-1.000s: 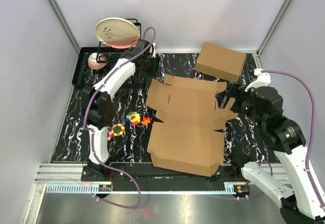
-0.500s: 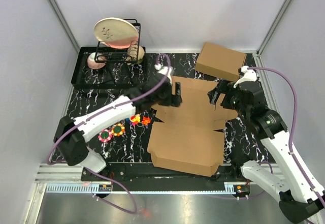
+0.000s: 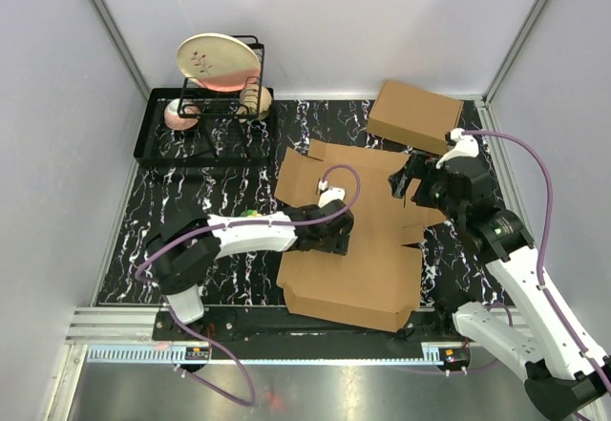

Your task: Fold the paper box

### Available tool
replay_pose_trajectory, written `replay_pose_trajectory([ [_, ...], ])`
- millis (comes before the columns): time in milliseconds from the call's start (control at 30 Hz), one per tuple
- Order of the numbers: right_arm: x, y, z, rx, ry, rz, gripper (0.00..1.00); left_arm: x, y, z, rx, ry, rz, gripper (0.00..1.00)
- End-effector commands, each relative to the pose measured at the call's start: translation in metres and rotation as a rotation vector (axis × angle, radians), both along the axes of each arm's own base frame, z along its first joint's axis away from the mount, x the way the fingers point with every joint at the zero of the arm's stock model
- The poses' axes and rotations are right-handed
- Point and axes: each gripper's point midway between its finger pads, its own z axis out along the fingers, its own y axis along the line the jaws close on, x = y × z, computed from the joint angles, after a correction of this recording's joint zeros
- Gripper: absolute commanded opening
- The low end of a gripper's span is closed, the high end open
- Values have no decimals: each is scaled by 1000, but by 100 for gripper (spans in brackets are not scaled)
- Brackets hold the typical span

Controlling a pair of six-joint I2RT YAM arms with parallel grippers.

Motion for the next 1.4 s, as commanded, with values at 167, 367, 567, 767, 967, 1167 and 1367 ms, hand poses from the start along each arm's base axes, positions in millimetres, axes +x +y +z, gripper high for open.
replay_pose_trajectory([
  [167, 2, -3, 2, 10, -38, -19, 95, -18, 42, -47, 203, 105, 4, 74],
  [367, 5, -8, -8, -21, -17, -44, 95, -9, 58, -57, 277, 140, -21, 74],
  [567, 38, -26, -13, -120, -20, -192, 94, -2, 73, -49, 295, 114, -49, 74],
  [767, 89, -4, -1, -250, -20, -108, 99, -3, 85, -45, 332, 94, -84, 74],
  [967, 145, 28, -4, -316, -17, 4, 99, 10, 77, -12, 239, -1, -25, 75],
  [1167, 200, 48, -58, -302, 78, 194, 87, 12, 82, -3, 200, -31, 21, 76],
  [1367, 214, 55, -99, -309, 85, 373, 88, 16, 87, 17, 120, -114, 53, 77],
])
